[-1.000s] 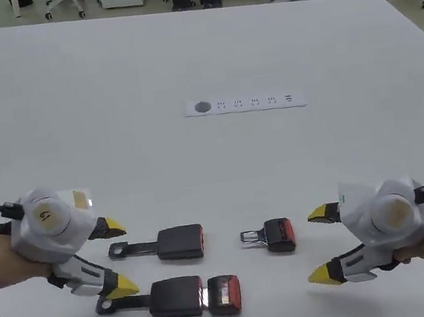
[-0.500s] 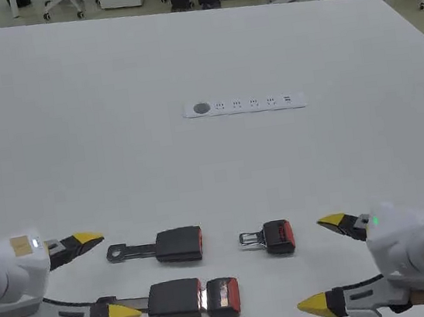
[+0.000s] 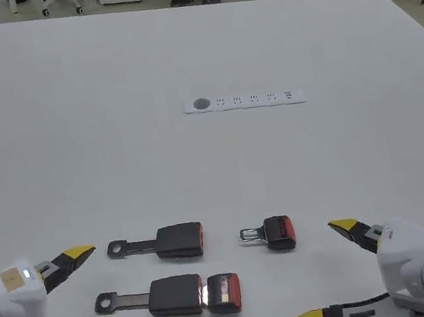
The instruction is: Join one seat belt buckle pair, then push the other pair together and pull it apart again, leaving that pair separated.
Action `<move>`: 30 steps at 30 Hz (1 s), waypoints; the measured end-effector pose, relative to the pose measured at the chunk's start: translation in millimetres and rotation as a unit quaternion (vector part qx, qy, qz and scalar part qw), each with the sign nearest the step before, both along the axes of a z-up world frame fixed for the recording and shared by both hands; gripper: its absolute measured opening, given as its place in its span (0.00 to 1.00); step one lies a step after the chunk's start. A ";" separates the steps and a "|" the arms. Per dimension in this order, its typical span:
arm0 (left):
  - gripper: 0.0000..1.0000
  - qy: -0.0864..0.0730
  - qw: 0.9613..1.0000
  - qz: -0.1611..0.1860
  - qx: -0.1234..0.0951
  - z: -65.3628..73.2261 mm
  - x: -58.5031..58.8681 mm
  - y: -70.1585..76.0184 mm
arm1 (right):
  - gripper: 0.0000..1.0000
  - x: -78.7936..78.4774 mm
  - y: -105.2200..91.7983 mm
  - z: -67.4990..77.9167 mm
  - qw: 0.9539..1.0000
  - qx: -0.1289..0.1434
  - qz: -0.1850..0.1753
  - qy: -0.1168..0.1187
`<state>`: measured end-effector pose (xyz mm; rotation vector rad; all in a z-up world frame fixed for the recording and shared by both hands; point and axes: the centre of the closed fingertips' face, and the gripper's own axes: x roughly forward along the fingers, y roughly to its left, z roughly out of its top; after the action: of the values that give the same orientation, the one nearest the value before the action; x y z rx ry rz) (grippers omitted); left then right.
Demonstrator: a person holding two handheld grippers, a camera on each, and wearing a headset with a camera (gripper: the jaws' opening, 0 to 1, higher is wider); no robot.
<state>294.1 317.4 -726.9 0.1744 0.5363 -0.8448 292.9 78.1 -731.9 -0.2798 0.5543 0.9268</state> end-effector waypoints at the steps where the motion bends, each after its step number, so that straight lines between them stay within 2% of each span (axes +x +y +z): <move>1: 1.00 0.002 1.000 0.004 -0.004 -2.8 0.8 2.6 | 0.99 -1.7 0.9 1.3 1.000 0.003 -0.001 0.002; 8: 1.00 0.004 1.000 0.021 -0.019 -5.2 -1.6 2.0 | 0.99 -2.2 -1.4 -0.3 1.000 0.015 -0.019 0.004; 10: 1.00 0.004 0.999 0.026 -0.019 -1.5 -3.5 -2.9 | 0.99 -4.4 0.0 1.5 1.000 0.017 -0.019 0.006; 14: 1.00 -0.004 0.999 0.036 -0.026 -2.7 -1.8 2.3 | 0.99 -5.3 0.9 3.0 1.000 0.018 -0.018 0.001; 20: 1.00 -0.016 0.999 0.046 -0.023 -2.4 2.1 10.1 | 0.99 -5.1 1.4 2.7 0.999 0.025 -0.020 0.002; 24: 1.00 -0.020 0.998 0.049 -0.021 1.6 3.2 9.7 | 0.99 -5.7 2.3 3.0 0.999 0.026 -0.023 0.003; 30: 1.00 -0.020 0.998 0.049 -0.020 -2.1 3.3 13.9 | 0.99 -5.6 2.8 4.3 0.999 0.030 -0.026 0.002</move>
<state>297.5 331.3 -729.0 0.1263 0.4867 -0.7549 287.3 80.8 -727.6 -0.2097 0.5336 0.8928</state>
